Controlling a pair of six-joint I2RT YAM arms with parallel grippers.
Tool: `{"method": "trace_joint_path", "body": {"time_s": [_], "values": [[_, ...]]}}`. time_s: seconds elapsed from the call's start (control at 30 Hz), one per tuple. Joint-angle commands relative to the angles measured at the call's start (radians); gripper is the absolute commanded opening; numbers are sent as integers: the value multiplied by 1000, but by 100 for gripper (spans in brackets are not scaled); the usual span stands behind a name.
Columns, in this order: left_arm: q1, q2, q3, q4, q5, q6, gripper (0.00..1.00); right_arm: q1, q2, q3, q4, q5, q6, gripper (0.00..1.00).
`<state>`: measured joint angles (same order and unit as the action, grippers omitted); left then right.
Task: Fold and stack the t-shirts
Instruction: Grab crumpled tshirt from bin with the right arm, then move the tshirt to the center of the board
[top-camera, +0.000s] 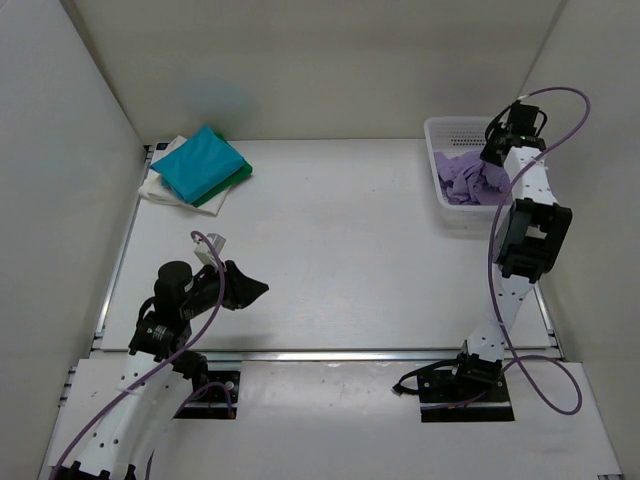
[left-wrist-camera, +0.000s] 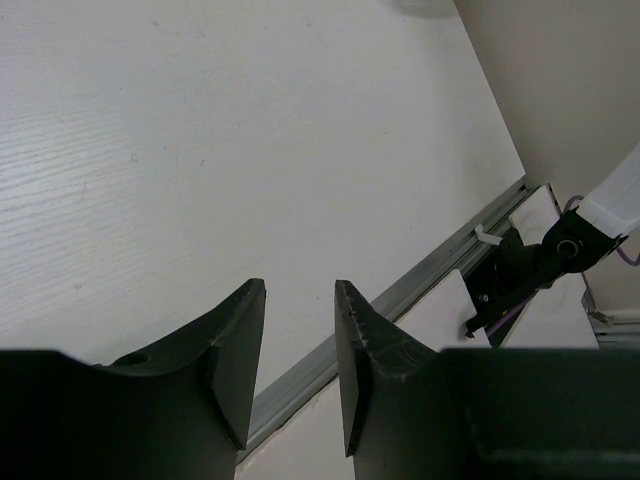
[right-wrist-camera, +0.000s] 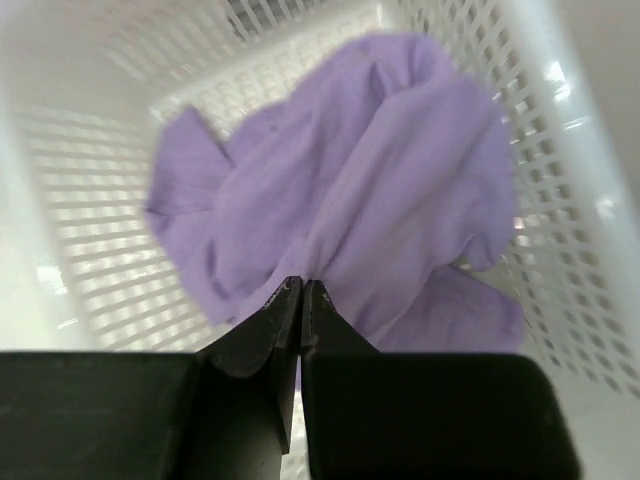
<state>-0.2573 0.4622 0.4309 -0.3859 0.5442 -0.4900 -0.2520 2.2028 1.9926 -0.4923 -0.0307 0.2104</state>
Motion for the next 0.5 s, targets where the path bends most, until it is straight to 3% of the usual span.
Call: {"method": "trace_joint_path", "body": {"time_s": [0.0, 0.17, 0.27, 0.4, 0.47], "values": [[4, -7, 8, 31, 26, -15, 45, 5, -265, -14, 51, 6, 27, 0], [12, -13, 46, 41, 29, -56, 45, 82, -478, -67, 47, 67, -12, 0], [26, -10, 69, 44, 22, -71, 46, 200, -621, -84, 49, 170, -93, 0], [44, 1, 101, 53, 42, -108, 46, 471, -761, -10, 34, 351, -203, 0], [50, 9, 118, 35, 27, -101, 46, 693, -823, 23, 55, 451, -311, 1]]}}
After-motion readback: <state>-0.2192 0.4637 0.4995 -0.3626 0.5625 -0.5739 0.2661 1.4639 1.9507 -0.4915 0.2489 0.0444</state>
